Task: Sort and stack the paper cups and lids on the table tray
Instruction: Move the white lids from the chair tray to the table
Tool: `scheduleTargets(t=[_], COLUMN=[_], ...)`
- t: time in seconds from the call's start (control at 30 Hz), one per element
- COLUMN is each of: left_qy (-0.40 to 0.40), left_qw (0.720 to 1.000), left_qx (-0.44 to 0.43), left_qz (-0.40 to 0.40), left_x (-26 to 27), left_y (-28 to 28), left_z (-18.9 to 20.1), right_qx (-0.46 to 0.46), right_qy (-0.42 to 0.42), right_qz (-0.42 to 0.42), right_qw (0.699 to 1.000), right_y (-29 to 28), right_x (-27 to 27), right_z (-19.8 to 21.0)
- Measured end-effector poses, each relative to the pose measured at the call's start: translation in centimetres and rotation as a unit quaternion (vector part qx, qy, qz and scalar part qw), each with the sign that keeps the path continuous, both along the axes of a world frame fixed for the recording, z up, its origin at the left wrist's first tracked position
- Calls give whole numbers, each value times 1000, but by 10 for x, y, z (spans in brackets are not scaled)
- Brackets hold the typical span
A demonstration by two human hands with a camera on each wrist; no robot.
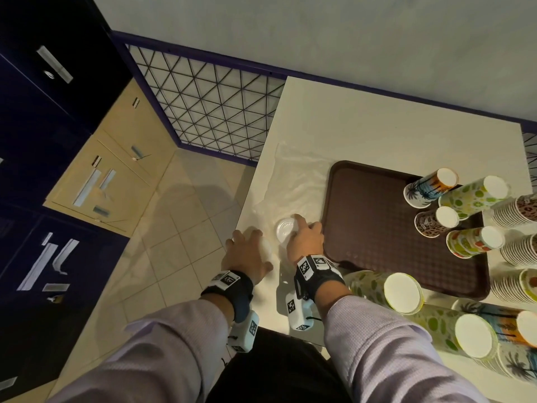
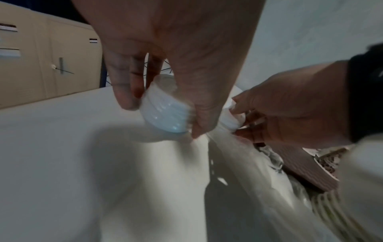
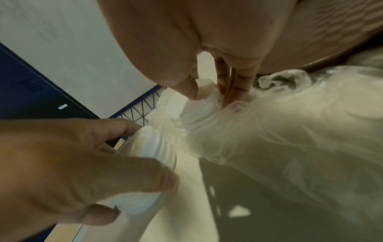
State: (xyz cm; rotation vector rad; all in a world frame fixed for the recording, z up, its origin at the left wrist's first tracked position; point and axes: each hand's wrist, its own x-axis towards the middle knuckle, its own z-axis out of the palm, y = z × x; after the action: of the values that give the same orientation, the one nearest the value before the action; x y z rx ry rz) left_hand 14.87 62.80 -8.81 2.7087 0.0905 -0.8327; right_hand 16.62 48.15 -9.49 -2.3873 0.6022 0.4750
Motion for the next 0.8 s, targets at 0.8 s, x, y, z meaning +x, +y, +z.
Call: scheduleTargets(t=[0.8], left_qy=[-30], left_qw=[999], left_qx=[-26], left_qz=[-33], left_x=[3], left_y=[6], left_z=[-11], right_qx=[-20], right_qy=[67], right_qz=[30], right_qw=[997], right_y=[2], right_x=[19], right_z=[1])
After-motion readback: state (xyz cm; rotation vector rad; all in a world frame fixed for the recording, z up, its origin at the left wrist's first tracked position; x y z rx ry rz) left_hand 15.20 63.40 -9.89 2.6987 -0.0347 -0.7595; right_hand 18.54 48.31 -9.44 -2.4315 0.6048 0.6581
